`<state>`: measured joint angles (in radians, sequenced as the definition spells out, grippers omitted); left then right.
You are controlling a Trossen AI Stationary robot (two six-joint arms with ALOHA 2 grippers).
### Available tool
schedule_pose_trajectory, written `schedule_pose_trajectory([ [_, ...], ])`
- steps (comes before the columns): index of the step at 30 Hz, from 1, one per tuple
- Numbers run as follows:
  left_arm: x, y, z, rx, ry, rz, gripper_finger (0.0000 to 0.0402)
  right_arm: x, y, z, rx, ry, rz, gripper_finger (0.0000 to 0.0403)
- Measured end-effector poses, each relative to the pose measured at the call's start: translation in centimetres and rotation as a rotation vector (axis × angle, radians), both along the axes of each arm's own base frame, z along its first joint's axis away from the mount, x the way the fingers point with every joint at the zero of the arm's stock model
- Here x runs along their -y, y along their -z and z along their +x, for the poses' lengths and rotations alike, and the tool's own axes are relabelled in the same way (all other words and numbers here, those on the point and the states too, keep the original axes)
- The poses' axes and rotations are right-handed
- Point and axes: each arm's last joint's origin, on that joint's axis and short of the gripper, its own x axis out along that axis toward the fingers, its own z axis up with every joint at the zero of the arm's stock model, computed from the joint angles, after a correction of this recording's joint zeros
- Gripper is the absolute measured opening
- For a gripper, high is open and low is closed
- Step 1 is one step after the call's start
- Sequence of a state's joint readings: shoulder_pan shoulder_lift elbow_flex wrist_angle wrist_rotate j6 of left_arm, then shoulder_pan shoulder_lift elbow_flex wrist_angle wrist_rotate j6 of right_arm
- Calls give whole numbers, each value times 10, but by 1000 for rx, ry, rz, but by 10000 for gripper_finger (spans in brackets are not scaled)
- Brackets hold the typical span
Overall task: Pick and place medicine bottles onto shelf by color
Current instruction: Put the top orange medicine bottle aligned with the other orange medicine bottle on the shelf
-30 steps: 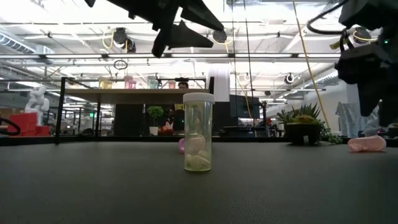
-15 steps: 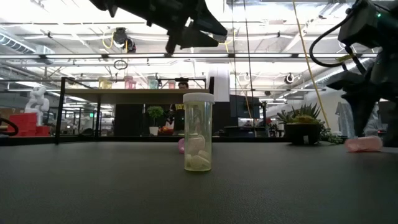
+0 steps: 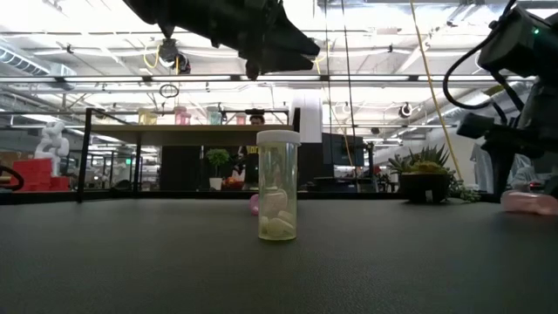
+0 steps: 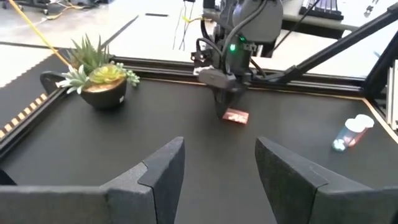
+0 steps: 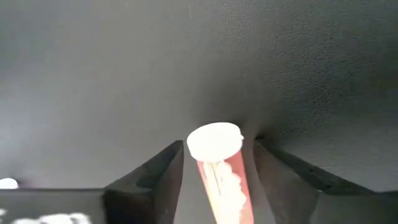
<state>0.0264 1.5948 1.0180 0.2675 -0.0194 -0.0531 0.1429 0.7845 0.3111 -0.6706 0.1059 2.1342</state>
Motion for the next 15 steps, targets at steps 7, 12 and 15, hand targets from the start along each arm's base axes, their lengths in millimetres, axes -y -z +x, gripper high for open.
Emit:
schedule_pose_trajectory([
  [7, -6, 0, 0, -2, 20, -11, 195, -1, 1, -2, -25, -104, -10, 124],
  [12, -6, -2, 0, 22, 15, -31, 195, -1, 1, -1, -22, -214, -51, 99],
  [15, -6, -5, 1, 55, 3, -69, 195, -1, -1, 3, 24, -299, -111, 102],
])
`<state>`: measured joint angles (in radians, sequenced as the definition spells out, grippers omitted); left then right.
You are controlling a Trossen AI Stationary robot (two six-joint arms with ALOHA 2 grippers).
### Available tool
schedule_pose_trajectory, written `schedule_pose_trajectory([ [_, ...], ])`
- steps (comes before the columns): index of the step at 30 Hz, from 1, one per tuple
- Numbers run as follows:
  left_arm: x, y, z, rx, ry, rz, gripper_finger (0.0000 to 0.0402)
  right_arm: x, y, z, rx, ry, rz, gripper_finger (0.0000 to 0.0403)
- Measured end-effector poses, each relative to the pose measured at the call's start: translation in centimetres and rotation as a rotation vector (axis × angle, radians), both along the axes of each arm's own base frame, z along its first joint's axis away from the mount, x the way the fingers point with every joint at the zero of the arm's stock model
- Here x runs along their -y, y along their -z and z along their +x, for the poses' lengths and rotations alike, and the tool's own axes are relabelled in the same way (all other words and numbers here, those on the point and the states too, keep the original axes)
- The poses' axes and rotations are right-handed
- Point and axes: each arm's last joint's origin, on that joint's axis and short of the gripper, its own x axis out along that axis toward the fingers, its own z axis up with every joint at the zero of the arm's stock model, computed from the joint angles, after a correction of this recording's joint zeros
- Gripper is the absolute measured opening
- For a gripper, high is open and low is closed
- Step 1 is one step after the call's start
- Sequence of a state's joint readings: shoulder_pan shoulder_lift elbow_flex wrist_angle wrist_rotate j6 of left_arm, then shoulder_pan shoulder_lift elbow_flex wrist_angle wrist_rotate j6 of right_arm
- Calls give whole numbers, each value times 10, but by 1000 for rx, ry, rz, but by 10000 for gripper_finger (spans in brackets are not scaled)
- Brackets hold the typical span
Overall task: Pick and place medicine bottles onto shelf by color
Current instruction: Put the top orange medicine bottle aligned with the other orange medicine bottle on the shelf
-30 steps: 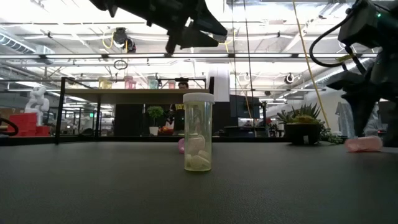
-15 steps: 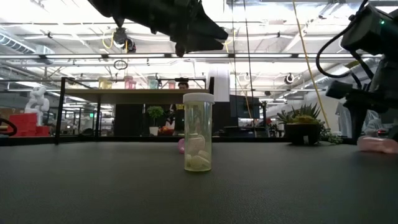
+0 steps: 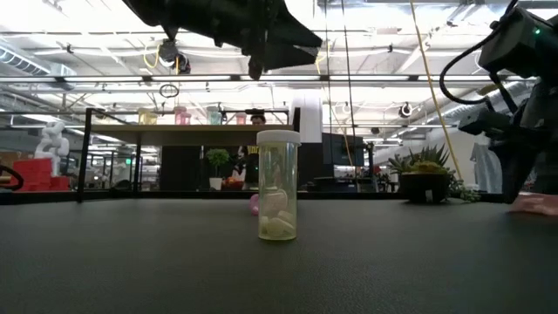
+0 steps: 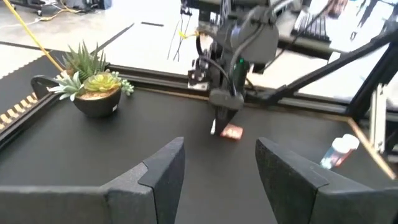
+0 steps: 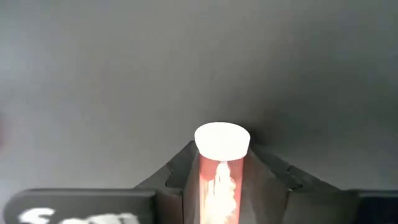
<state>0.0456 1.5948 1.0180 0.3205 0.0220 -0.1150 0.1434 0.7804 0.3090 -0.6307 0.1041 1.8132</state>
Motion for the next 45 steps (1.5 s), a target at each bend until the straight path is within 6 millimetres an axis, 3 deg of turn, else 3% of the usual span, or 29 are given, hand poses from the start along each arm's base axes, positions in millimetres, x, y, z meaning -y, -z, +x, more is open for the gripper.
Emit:
schedule_pose_trajectory([
  [4, 0, -4, 1, 47, -15, -63, 195, 0, -14, 19, 217, -180, -191, 104],
  [10, 2, -10, 2, 104, -18, -179, 197, -4, -57, 50, 683, -521, -591, 101],
  [15, 13, -19, 3, 196, 38, -207, 235, -7, -77, 57, 849, -741, -853, 103],
  [21, 27, -26, 5, 227, 84, -206, 310, -11, -96, 65, 885, -938, -992, 104],
  [26, 37, -39, 8, 229, 68, -219, 331, -12, -125, 81, 824, -1011, -1231, 104],
  [30, 40, -50, 11, 200, -94, -238, 313, -9, -146, 99, 635, -1000, -1443, 104],
  [35, 39, -61, 12, 178, -251, -164, 277, -8, -156, 123, 371, -1017, -1605, 104],
  [40, 34, -71, 13, 212, -315, -150, 245, -10, -159, 141, 335, -1013, -1644, 105],
  [45, 32, -66, 13, 165, -325, -138, 220, -11, -162, 147, 380, -961, -1661, 105],
])
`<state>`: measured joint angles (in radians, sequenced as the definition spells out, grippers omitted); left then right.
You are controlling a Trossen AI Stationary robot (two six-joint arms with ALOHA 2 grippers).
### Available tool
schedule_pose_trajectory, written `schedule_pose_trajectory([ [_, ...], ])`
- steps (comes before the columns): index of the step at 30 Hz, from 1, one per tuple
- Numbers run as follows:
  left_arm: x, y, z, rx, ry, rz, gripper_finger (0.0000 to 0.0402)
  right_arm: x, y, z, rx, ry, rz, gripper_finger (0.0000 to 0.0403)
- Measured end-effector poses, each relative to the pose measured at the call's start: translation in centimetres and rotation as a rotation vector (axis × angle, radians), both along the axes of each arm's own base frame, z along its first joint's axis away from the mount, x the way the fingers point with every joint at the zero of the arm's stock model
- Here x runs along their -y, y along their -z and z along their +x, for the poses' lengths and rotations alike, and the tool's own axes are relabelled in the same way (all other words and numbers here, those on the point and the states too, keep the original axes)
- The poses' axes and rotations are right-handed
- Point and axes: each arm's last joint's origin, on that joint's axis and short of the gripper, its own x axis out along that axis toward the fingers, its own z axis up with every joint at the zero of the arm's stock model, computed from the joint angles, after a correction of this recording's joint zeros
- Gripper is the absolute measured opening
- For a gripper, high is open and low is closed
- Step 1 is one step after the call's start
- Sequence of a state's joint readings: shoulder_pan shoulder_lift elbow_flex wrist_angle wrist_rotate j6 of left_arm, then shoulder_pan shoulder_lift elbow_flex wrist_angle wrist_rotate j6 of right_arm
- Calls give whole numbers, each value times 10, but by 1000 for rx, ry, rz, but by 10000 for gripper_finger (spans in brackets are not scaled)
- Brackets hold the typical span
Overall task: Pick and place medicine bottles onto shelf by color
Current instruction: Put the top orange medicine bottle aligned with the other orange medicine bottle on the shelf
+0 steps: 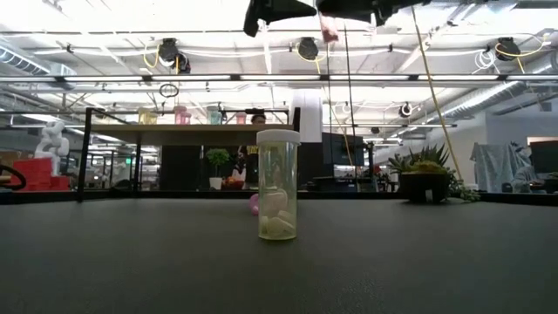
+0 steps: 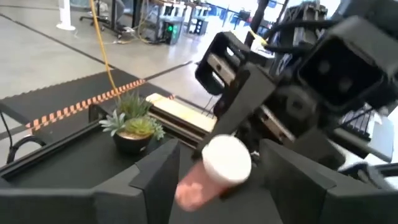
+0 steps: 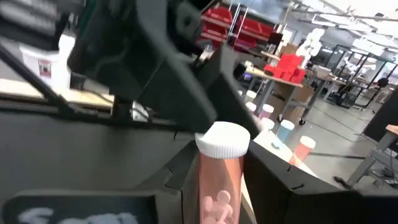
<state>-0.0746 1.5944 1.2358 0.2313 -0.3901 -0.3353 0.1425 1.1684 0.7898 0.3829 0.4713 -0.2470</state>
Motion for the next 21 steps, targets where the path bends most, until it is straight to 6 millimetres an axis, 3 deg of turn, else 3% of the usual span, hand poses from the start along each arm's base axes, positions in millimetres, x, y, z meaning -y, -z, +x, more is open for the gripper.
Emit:
schedule_pose_trajectory([
  [8, 0, 1, -1, -33, -24, 64, 199, 1, -3, 1, 39, 9, 3, 105],
  [21, -8, 4, 6, -36, -85, 189, 227, 13, -4, 1, 66, 57, 49, 105],
])
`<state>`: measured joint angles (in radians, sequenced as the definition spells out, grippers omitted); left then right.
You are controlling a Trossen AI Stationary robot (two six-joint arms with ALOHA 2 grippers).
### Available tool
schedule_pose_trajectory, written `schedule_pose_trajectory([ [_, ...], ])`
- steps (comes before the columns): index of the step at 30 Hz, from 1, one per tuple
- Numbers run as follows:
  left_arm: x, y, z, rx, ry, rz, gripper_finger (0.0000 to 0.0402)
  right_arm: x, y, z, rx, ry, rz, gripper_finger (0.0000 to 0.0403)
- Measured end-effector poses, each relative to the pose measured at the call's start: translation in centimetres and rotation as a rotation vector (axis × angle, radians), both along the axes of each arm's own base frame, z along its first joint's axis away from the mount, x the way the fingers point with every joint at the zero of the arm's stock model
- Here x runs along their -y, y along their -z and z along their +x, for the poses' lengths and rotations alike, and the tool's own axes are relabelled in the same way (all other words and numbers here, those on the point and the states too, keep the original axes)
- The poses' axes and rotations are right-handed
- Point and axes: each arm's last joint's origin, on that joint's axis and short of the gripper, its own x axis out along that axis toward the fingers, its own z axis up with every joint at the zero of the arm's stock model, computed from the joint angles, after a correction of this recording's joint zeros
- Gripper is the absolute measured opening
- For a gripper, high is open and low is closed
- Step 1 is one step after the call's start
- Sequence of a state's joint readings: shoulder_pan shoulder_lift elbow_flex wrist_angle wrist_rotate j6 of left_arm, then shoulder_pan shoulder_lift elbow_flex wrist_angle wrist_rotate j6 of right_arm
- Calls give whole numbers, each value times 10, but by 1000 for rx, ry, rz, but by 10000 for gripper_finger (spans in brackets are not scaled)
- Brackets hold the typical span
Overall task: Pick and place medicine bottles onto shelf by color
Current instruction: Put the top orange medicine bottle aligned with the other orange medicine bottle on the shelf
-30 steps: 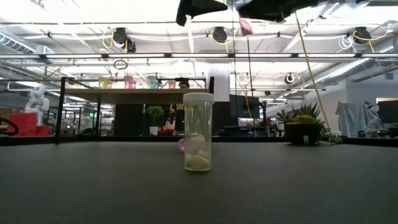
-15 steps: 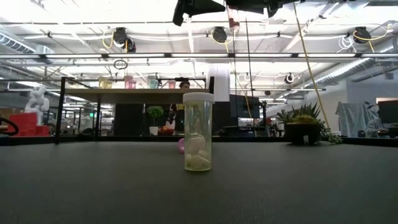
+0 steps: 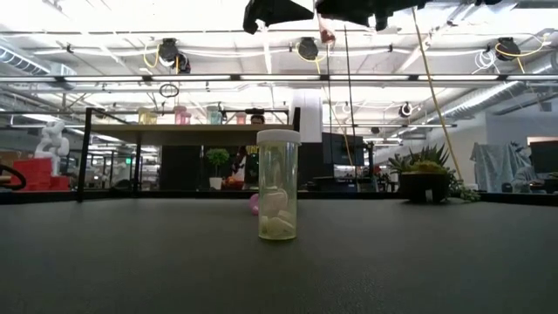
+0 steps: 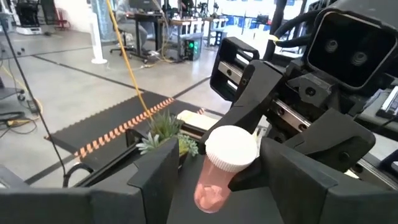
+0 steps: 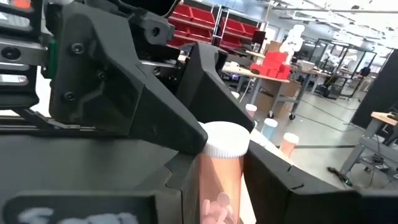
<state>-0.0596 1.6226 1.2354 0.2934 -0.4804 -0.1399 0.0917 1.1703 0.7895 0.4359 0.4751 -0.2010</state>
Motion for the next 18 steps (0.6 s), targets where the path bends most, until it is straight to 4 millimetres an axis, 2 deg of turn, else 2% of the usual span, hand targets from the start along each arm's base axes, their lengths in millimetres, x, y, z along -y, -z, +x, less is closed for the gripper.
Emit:
schedule_pose_trajectory([
  [9, -9, -3, 1, 40, -8, -4, 203, 3, -1, 0, -6, 24, -46, 105],
  [18, -11, -11, 1, 87, -23, 72, 224, 8, -1, 0, -9, 70, -46, 105],
])
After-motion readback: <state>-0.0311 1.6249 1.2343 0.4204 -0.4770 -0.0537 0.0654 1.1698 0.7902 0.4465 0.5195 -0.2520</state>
